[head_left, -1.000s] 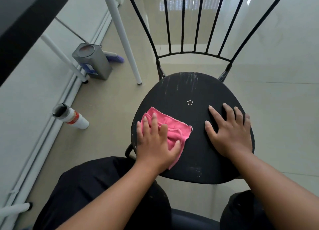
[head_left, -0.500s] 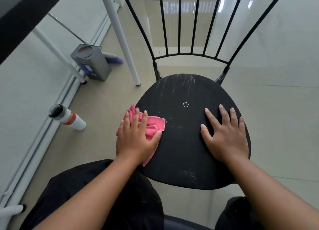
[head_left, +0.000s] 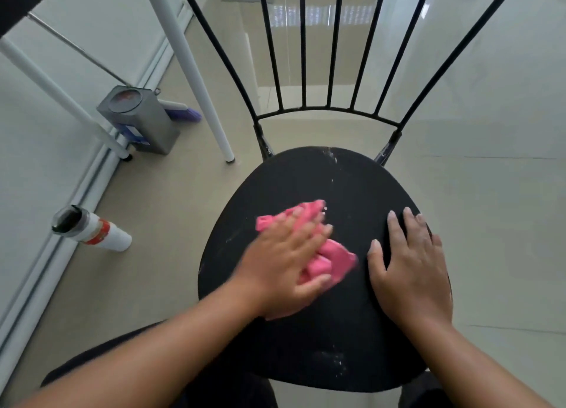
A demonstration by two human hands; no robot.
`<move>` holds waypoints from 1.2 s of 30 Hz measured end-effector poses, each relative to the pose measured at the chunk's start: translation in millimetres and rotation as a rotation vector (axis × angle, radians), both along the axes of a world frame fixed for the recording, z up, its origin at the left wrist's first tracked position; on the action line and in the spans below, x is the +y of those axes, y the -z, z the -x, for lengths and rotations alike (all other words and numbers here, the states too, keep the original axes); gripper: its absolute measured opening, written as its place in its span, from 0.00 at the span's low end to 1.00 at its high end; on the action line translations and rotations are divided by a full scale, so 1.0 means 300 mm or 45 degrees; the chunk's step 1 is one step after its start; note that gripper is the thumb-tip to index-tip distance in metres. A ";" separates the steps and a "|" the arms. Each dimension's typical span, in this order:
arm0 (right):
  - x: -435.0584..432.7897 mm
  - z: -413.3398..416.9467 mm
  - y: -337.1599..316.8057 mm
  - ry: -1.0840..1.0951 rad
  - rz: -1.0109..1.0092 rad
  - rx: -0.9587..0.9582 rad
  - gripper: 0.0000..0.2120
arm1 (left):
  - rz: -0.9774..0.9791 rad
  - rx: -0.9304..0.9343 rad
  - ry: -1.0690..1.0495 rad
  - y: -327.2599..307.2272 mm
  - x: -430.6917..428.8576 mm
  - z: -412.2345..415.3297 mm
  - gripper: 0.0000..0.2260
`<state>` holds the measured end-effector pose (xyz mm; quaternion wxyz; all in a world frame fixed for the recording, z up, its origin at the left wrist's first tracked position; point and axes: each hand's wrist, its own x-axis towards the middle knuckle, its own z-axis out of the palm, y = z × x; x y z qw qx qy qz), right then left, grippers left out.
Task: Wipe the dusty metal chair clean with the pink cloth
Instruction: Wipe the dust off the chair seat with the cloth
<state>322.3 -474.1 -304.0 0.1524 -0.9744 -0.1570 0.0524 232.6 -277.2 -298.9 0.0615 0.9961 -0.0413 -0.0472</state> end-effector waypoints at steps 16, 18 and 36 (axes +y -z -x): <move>-0.009 -0.009 0.020 0.122 -0.172 -0.076 0.23 | -0.010 0.014 0.212 -0.014 -0.027 0.086 0.30; -0.002 -0.010 0.018 0.087 -0.094 -0.053 0.24 | -0.055 -0.001 0.086 -0.016 0.122 0.184 0.32; 0.003 -0.009 -0.002 -0.071 0.143 0.013 0.31 | -0.077 0.069 0.142 -0.004 0.015 0.206 0.31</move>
